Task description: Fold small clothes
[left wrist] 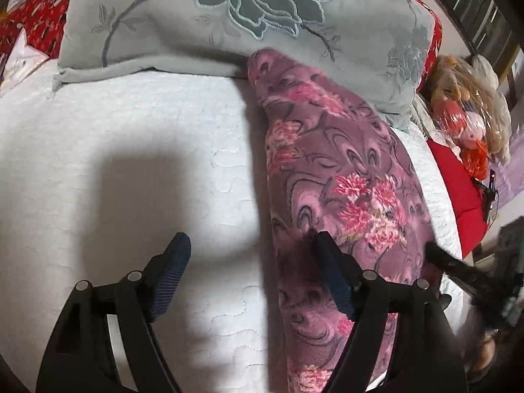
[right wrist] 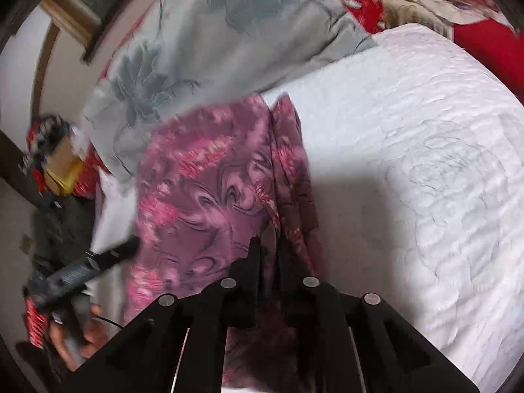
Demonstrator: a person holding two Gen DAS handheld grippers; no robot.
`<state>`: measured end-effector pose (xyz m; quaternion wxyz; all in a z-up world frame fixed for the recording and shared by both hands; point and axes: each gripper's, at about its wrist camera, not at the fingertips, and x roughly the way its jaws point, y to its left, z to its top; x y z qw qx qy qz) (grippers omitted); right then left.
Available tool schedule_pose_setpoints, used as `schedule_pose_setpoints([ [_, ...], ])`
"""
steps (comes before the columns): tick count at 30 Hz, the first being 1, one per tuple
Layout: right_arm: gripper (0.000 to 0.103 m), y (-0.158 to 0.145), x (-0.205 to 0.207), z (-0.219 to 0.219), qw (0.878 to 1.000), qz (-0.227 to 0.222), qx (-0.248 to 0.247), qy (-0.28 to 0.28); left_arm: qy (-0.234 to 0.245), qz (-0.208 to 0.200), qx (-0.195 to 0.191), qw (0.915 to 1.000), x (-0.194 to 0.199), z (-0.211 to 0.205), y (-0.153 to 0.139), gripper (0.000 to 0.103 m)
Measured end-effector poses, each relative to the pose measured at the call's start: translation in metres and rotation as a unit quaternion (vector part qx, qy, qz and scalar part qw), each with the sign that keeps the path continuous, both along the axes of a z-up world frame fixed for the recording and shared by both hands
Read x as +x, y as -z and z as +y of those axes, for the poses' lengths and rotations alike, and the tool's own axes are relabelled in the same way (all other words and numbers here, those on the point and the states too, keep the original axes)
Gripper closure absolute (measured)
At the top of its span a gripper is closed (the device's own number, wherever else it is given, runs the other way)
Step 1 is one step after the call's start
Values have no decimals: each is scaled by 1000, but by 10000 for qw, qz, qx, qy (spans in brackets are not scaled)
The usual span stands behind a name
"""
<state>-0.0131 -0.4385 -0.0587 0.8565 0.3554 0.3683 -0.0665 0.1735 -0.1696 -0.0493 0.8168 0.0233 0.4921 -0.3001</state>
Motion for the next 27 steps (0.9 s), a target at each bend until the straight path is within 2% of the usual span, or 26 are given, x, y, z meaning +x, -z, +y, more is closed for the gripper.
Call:
schedule_pose_setpoints([
  [2,70,-6,-14,1,9989,-306,356,-21,-16,27,-31,10000,1,2,0,25],
  [3,55,-7,-19,3,9985,-336,418,-62,-24,89,-61,9999,2,2,1,25],
  [4,50,-7,-24,10,9992,-255,301,-82,-34,159,-106,9998,3,2,2,25],
  [5,50,-2,-27,19,9999,8,43,-164,-43,196,-117,9997,3,1,4,25],
  [6,56,5,-30,23,9991,263,-106,-304,-55,233,-134,9996,3,2,4,25],
  [7,74,9,-30,27,9973,505,-304,-429,-56,246,-159,9996,3,1,3,25],
  [8,84,7,-34,30,9962,561,-534,-406,-56,251,-175,9995,3,1,3,25],
  [9,92,1,-38,30,9962,427,-666,-367,-55,246,-196,9995,3,1,2,25],
  [11,93,-9,-53,22,9987,-24,-514,-41,-32,217,-189,9996,1,0,2,25],
  [12,93,-10,-57,16,9989,-94,-440,97,-26,214,-166,9996,1,-1,4,25],
  [13,93,-3,-57,11,9994,-16,-321,160,-16,240,-163,9996,2,-2,4,25],
  [15,92,21,-49,9,9984,562,-65,41,7,253,-203,9995,4,-3,3,25],
  [16,86,21,-49,9,9983,580,-97,44,-11,206,-217,9996,8,-3,0,25],
  [18,81,3,-42,8,9981,520,-328,91,-127,81,-315,9994,16,1,-6,25],
  [20,65,-21,-31,-3,9987,43,-402,321,-209,83,-546,9983,26,3,-11,25],
  [21,52,-29,-23,-9,9986,-174,-319,384,-247,107,-609,9978,30,3,-11,25],
  [23,50,-35,3,-26,9975,-469,-147,502,-300,144,-629,9975,37,-1,-8,25],
  [27,50,-19,76,-43,9984,-344,149,417,-240,195,-399,9987,46,-15,3,25],
])
